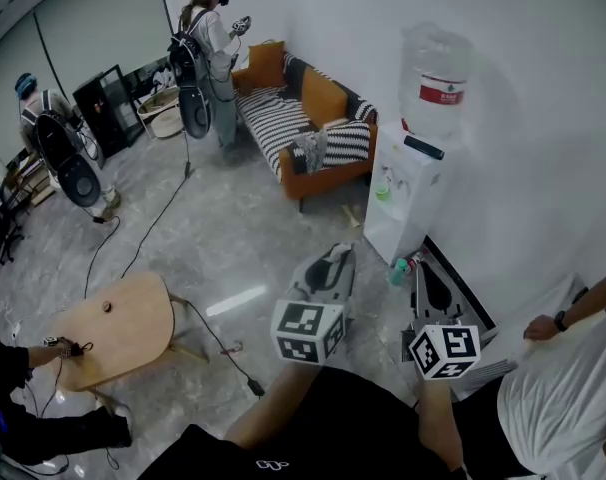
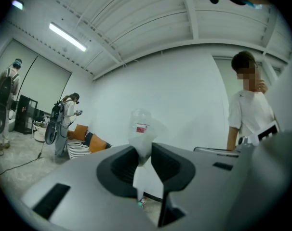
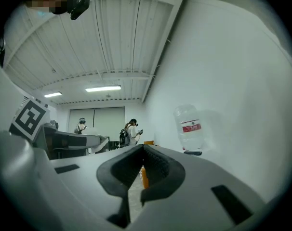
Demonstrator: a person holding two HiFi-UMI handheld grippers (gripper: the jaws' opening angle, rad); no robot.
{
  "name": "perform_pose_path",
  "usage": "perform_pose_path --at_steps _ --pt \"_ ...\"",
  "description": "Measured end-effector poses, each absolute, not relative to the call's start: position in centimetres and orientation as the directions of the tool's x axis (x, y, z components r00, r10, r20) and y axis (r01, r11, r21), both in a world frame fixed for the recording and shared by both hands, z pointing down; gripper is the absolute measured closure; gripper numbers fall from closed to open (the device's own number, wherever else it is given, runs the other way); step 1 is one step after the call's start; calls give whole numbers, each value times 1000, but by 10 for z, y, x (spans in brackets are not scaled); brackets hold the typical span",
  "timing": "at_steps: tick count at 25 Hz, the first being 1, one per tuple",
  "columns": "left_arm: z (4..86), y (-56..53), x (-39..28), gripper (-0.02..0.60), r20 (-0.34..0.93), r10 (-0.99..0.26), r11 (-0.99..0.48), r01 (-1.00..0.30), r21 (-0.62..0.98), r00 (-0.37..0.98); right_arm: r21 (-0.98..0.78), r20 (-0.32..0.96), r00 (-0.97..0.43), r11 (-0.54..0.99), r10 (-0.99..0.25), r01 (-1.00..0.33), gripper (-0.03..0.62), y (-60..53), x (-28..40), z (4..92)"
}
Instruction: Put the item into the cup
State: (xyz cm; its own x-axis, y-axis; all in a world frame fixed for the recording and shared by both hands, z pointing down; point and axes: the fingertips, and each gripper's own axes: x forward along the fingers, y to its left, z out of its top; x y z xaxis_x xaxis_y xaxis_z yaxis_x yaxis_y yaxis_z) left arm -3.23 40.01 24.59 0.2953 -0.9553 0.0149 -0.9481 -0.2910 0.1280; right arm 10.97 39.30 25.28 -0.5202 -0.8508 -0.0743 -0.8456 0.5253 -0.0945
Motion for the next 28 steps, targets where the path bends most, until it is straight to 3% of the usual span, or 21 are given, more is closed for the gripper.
perform_pose_path --at_steps 6,16,22,28 --pt "257 344 -64 499 0 -964 -262 -954 143 265 -61 -68 -563 566 -824 -822 584 343 72 270" --pt "281 217 -84 499 70 -946 -303 -942 143 315 -74 -54 -514 517 -856 -853 583 218 43 286" --pt "300 160 -85 499 147 -940 -307 -951 23 307 -76 33 -499 496 -866 -865 583 161 32 305" --pt "323 87 -85 499 250 -893 -372 -927 56 373 -90 113 -468 460 -877 -883 583 88 25 318"
